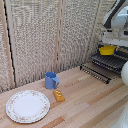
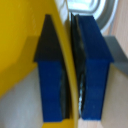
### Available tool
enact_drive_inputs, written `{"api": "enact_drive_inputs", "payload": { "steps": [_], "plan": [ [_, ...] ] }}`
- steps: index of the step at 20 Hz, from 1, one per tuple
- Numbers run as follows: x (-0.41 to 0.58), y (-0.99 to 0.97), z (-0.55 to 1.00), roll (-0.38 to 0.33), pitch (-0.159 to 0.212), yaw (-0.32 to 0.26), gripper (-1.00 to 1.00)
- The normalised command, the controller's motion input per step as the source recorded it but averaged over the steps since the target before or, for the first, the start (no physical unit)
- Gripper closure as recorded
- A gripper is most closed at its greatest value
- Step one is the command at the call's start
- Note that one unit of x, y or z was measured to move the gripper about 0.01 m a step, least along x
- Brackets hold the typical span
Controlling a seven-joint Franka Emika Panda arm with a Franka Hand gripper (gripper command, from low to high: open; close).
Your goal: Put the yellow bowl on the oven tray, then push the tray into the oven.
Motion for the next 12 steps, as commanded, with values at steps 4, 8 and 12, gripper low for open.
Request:
{"api": "enact_drive_inputs", "payload": {
  "steps": [4,8,12],
  "plan": [
    [0.361,-0.53,-0.05,0.072,-0.020,-0.059,1.00],
    [0.311,-0.73,-0.01,0.088,-0.013,-0.078,1.00],
    [0.184,-0.68,0.02,0.085,-0.027,-0.080,1.00]
  ]
}}
